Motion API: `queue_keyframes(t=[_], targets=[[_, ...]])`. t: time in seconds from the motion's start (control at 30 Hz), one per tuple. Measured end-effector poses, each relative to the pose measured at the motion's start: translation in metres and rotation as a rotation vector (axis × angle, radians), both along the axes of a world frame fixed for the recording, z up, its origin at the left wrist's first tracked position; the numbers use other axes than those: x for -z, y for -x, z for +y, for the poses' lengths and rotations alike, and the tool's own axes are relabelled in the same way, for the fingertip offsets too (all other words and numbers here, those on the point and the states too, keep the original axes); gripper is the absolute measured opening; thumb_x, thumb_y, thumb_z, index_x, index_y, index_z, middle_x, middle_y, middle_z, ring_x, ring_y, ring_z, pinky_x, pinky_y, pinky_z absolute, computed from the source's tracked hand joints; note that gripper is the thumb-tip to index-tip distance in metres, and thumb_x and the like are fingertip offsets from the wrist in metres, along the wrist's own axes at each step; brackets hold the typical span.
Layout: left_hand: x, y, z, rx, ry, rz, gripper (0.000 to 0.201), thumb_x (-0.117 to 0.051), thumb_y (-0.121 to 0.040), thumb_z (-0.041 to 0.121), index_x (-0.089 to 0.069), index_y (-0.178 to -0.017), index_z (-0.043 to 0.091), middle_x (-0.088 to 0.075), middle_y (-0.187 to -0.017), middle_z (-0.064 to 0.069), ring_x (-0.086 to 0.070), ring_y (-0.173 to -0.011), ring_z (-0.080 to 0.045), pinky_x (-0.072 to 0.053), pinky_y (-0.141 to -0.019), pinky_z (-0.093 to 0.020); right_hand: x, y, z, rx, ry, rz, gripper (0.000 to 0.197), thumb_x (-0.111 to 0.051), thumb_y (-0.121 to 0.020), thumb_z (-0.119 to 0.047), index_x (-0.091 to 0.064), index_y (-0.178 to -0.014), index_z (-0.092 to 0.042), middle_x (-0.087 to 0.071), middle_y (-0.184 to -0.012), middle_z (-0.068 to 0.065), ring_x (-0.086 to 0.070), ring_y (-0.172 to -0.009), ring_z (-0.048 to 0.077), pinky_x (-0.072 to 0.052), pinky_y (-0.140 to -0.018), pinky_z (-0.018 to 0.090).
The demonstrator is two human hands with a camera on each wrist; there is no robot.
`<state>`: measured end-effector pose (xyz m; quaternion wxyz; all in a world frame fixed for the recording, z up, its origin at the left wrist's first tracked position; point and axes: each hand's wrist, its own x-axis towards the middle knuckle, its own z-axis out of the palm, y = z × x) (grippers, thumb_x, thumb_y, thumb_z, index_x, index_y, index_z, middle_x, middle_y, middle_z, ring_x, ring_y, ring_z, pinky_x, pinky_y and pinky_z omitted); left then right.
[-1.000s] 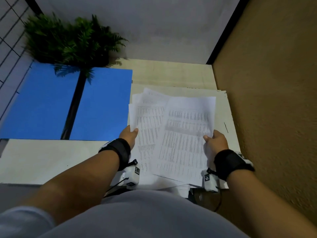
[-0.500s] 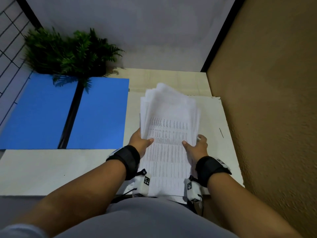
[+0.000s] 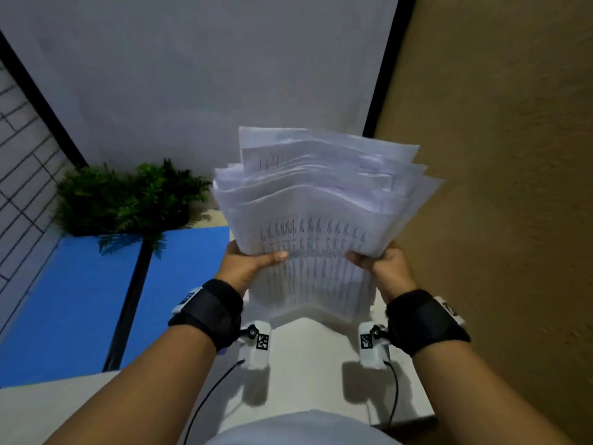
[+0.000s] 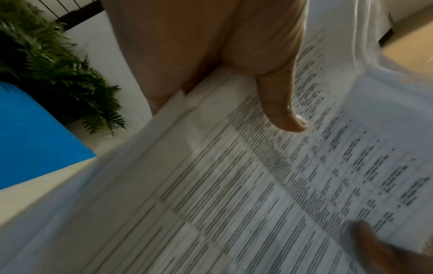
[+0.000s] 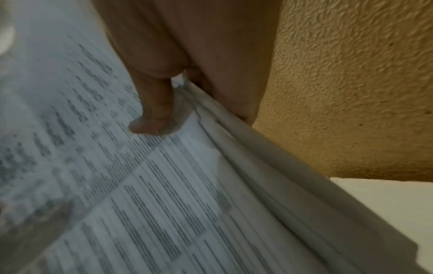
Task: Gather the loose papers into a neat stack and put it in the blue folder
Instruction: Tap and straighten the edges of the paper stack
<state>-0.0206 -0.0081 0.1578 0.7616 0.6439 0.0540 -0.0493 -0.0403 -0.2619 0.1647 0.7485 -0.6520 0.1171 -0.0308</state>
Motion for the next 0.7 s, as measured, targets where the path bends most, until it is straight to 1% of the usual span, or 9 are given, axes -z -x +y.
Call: queue_keyframes(t=[0.1,0.2,0.27,0.33,0.43,0.53,0.6,0.67,0.7], targets=[[0.005,0.002,0.002,0.023,0.022,-0.02,0.08,-0.094,-0.043,0.015,-0.066,-0.117,0.01,-0.076,-0.106,-0.004,-0.073,-0.096,-0.018,-0.059,-0.075,-0.028,0.004,0.006,0.004,-0.027,0.006,-0.033,0.065,-0.083,-0.064,0.004,-0.057,-0.124,-0.005,-0.07,-0.116,0.011,-0.068,-0.108,0.026,-0.055,-0.092,0.044],[0.009,0.004,0.004,0.06,0.037,-0.035,0.073,-0.09,-0.053,0.001,-0.064,-0.12,0.011,-0.076,-0.105,-0.002,-0.073,-0.096,-0.016,-0.057,-0.071,-0.021,0.005,0.011,0.005,0.003,-0.006,-0.036,0.081,-0.09,-0.054,-0.003,-0.049,-0.123,-0.016,-0.065,-0.119,0.004,-0.066,-0.107,0.02,-0.058,-0.081,0.033],[0.01,0.005,0.005,0.099,0.043,-0.047,0.075,-0.093,-0.05,0.007,-0.065,-0.12,0.013,-0.076,-0.107,-0.004,-0.072,-0.099,-0.017,-0.058,-0.074,-0.023,0.005,0.014,0.008,0.002,0.001,-0.052,0.091,-0.095,-0.041,-0.016,-0.049,-0.119,-0.021,-0.065,-0.118,0.002,-0.066,-0.105,0.018,-0.058,-0.076,0.029],[0.009,0.006,0.007,0.131,0.049,-0.058,0.086,-0.096,-0.039,0.022,-0.065,-0.12,0.014,-0.075,-0.11,-0.005,-0.071,-0.101,-0.019,-0.058,-0.078,-0.027,0.003,0.016,0.011,0.023,0.014,-0.09,0.098,-0.095,-0.034,-0.024,-0.05,-0.121,-0.019,-0.066,-0.117,0.001,-0.067,-0.105,0.017,-0.058,-0.077,0.03],[0.01,0.005,0.012,0.127,0.063,-0.066,0.099,-0.098,-0.032,0.037,-0.064,-0.122,0.014,-0.074,-0.113,-0.007,-0.07,-0.105,-0.021,-0.058,-0.082,-0.03,0.0,0.021,0.01,0.036,0.001,-0.133,0.098,-0.092,-0.041,-0.027,-0.047,-0.128,-0.017,-0.065,-0.12,0.007,-0.067,-0.108,0.022,-0.058,-0.085,0.041],[0.009,0.007,0.014,0.166,0.05,-0.082,0.099,-0.098,-0.032,0.04,-0.064,-0.122,0.019,-0.074,-0.114,-0.005,-0.069,-0.107,-0.021,-0.057,-0.082,-0.03,-0.002,0.025,0.01,0.055,-0.03,-0.169,0.098,-0.09,-0.042,-0.029,-0.046,-0.128,-0.018,-0.064,-0.122,0.01,-0.066,-0.109,0.026,-0.058,-0.085,0.041],[0.005,0.008,0.01,0.209,0.057,-0.078,0.102,-0.098,-0.031,0.039,-0.062,-0.124,0.018,-0.074,-0.114,-0.006,-0.069,-0.108,-0.022,-0.057,-0.08,-0.028,-0.006,0.025,0.014,0.003,0.023,-0.229,0.098,-0.092,-0.04,-0.028,-0.05,-0.128,-0.016,-0.065,-0.121,0.01,-0.065,-0.112,0.027,-0.056,-0.09,0.044],[0.001,0.008,0.005,0.223,0.072,-0.082,0.1,-0.098,-0.03,0.038,-0.063,-0.121,0.017,-0.074,-0.113,-0.007,-0.069,-0.107,-0.024,-0.058,-0.08,-0.029,-0.014,0.027,0.021,-0.016,0.036,-0.277,0.089,-0.091,-0.043,-0.032,-0.052,-0.124,-0.024,-0.066,-0.12,0.004,-0.065,-0.111,0.022,-0.056,-0.091,0.041],[-0.002,0.008,0.005,0.206,0.081,-0.092,0.098,-0.098,-0.031,0.039,-0.064,-0.119,0.017,-0.074,-0.112,-0.006,-0.07,-0.107,-0.024,-0.058,-0.08,-0.03,-0.016,0.028,0.022,0.001,0.012,-0.289,0.086,-0.09,-0.046,-0.043,-0.051,-0.121,-0.029,-0.066,-0.12,0.004,-0.065,-0.111,0.023,-0.056,-0.09,0.042]])
